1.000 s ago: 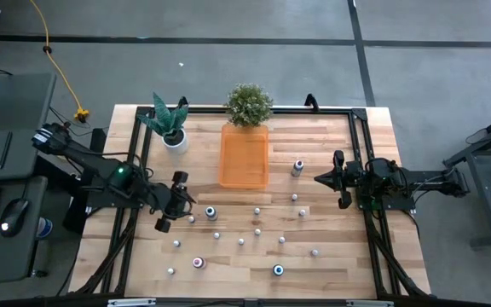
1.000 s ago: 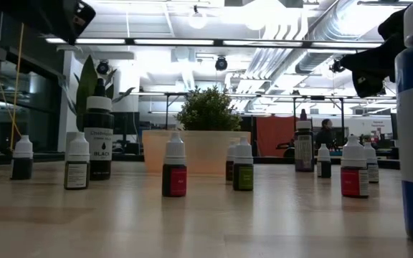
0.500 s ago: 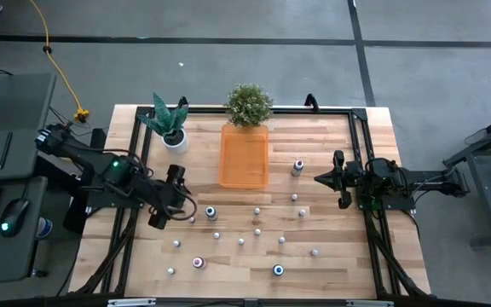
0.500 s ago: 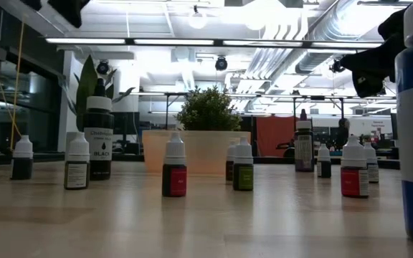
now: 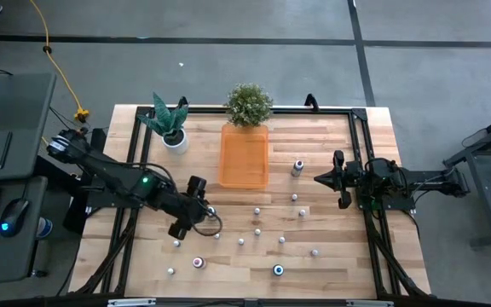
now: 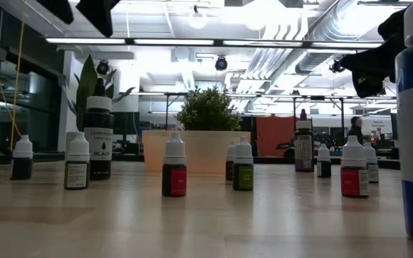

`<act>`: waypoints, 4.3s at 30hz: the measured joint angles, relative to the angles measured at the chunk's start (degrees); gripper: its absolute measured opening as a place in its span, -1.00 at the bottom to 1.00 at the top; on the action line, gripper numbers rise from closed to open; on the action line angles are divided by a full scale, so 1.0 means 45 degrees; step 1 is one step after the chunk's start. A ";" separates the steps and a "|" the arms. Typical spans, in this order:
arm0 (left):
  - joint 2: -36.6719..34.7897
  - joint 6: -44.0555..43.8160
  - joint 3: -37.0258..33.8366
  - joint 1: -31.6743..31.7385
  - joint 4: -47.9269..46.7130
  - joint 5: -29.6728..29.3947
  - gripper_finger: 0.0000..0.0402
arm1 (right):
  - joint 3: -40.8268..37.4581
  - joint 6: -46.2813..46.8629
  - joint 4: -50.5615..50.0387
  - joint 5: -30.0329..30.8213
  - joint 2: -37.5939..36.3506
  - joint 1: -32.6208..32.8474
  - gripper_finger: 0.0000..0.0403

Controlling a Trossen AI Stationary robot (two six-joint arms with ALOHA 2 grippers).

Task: Pick & Place food coloring
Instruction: Put the large black food coloring bottle into the orange bin

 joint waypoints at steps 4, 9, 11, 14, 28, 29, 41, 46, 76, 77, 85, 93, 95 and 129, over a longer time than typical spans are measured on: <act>0.0394 0.0253 -0.0190 0.0530 0.0054 0.0696 0.30 | -0.0004 0.0000 0.0000 0.0001 0.0061 0.0001 -1.00; 0.0510 0.1446 -0.0184 0.1084 0.0161 0.1846 0.30 | -0.0003 0.0000 0.0005 0.0005 0.0042 0.0000 -1.00; 0.0513 0.1882 -0.0176 0.1477 0.0099 0.2282 0.30 | 0.0000 0.0000 0.0005 0.0005 0.0066 -0.0002 -1.00; 0.0522 0.2338 -0.0181 0.2074 -0.0055 0.2556 0.30 | -0.0001 0.0000 0.0005 0.0004 0.0054 0.0001 -1.00; 0.1977 0.3125 -0.0195 0.3061 -0.0178 0.3635 0.30 | -0.0005 0.0000 0.0001 0.0001 0.0052 0.0002 -1.00; 0.1977 0.3125 -0.0195 0.3061 -0.0183 0.3654 0.30 | -0.0005 0.0000 0.0000 0.0005 0.0052 0.0003 -1.00; 0.2453 0.1653 -0.0195 0.2521 0.0235 0.2937 0.30 | -0.0004 0.0000 0.0000 0.0002 0.0056 0.0002 -1.00; 0.2452 0.1047 -0.0195 0.2468 0.0169 0.2614 0.30 | -0.0005 0.0000 0.0000 0.0000 0.0056 -0.0002 -1.00; 0.3055 -0.1567 -0.0195 0.2381 0.0251 0.3025 0.13 | -0.0005 0.0000 0.0004 0.0004 0.0056 0.0003 -1.00; 0.3055 -0.1567 -0.0195 0.2381 0.0266 0.3165 0.09 | -0.0005 0.0000 0.0000 0.0005 0.0061 -0.0002 -1.00; 0.3055 -0.1577 -0.0195 0.2381 0.0326 0.3449 -0.11 | -0.0002 0.0000 0.0000 0.0004 0.0060 0.0003 -1.00; 0.3055 -0.1577 -0.0195 0.2381 0.0342 0.3445 -0.16 | 0.0000 0.0000 0.0000 0.0005 0.0057 -0.0002 -1.00; 0.3090 -0.1577 -0.0195 0.2381 0.0345 0.3445 -0.16 | -0.0001 0.0000 0.0000 0.0005 0.0056 0.0003 -1.00; 0.3117 -0.1177 0.0341 0.2298 -0.0498 0.3160 -0.49 | -0.0005 0.0000 0.0000 0.0002 0.0061 -0.0002 -1.00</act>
